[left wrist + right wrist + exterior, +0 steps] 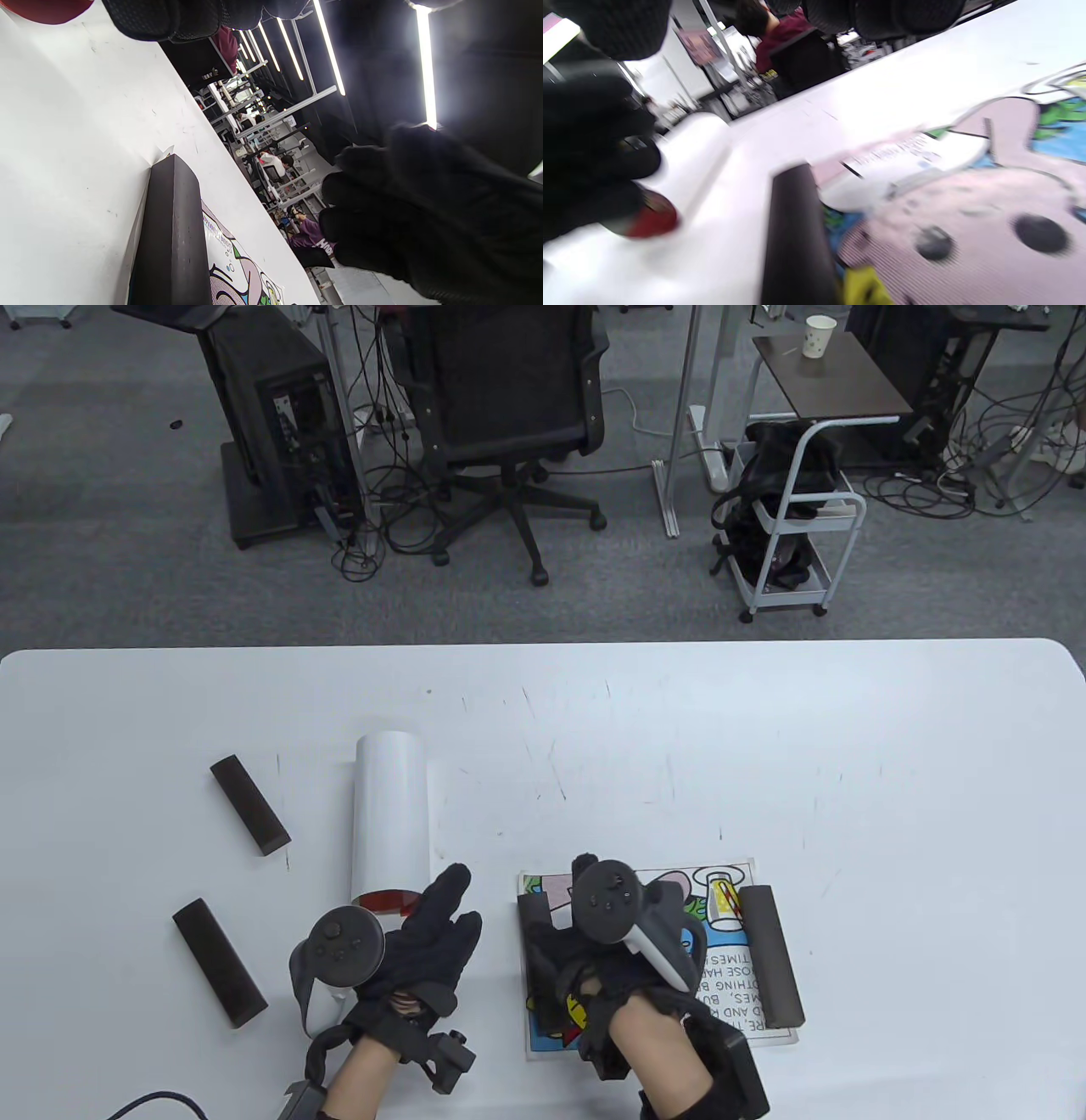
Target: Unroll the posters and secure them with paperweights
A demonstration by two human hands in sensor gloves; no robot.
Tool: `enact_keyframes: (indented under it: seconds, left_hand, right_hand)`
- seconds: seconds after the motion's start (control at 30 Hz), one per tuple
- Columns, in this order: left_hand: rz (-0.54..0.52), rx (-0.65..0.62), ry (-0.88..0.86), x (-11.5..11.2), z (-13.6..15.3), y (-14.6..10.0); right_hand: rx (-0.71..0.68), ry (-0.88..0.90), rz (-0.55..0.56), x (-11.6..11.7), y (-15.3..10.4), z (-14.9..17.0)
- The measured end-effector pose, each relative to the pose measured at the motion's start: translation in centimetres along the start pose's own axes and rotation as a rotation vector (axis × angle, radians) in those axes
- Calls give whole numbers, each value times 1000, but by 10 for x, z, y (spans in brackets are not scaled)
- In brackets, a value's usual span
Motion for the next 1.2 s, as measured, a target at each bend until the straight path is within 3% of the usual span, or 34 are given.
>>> enact_keyframes:
  seconds: [0.17,0.37,0.53,0.73,0.97,1.07,1.2]
  left_hand:
    - [11,2,-4,-2,0,0]
    - [42,4,1,-6,0,0]
    - [44,13,0,-7,1,-1]
    - [22,26,11,-3,0,0]
    - [-137,30,287,45,-26,20]
    - [-166,116,421,67,-31,40]
    - [-142,282,565,79,-23,70]
  right_hand:
    - [-111,211,63,-19,-9,32]
    - [-138,303,66,-5,-8,72]
    - [-154,341,46,8,-5,86]
    - [-166,399,62,3,-8,90]
    - [-156,413,91,-2,-10,92]
    - [-154,398,87,-1,-10,91]
    - [-156,386,83,0,-9,89]
Point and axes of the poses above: the tracker on the back of each hand, its own z axis roughly to the little-finger side, its own y axis roughly from the wrist to the fingertips, x = y × z, the point moved 2 cm from there along y, roughly from the wrist to the fingertips, and after that the axes turned 7 degrees about -z, right-handed, at the moved point
